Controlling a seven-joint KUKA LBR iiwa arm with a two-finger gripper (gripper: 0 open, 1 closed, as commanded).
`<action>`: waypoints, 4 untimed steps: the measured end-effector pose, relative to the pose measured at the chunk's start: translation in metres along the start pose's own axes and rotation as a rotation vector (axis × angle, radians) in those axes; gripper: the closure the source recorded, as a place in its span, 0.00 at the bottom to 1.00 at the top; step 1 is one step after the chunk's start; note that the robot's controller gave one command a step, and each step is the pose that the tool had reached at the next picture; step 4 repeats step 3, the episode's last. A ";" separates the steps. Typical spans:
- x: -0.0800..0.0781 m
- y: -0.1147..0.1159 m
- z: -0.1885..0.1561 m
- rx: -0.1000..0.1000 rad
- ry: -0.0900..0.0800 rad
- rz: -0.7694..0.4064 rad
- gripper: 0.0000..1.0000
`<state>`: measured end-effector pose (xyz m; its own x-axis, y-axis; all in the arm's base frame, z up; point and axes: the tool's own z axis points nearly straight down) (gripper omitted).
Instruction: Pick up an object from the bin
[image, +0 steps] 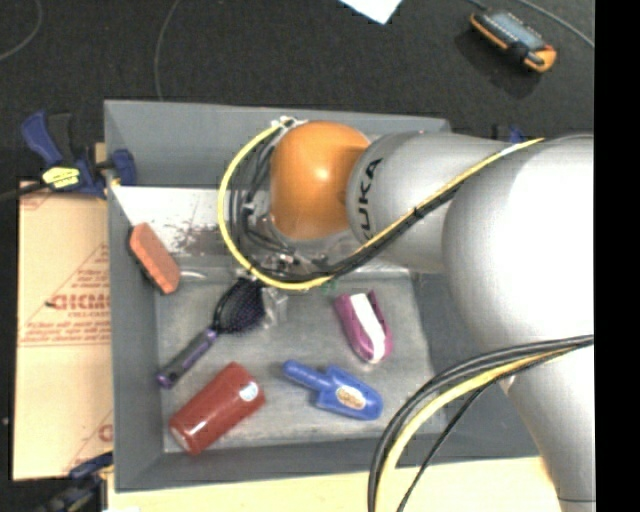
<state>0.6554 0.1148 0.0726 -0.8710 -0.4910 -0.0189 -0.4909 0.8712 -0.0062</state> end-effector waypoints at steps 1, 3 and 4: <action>0.000 0.000 -0.003 0.000 -0.001 0.001 1.00; 0.000 -0.001 -0.062 0.000 0.004 0.003 1.00; 0.000 -0.001 -0.062 0.000 0.004 0.003 1.00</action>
Offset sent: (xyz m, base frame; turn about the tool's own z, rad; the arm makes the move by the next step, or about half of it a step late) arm -0.0003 0.0001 0.0811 0.0005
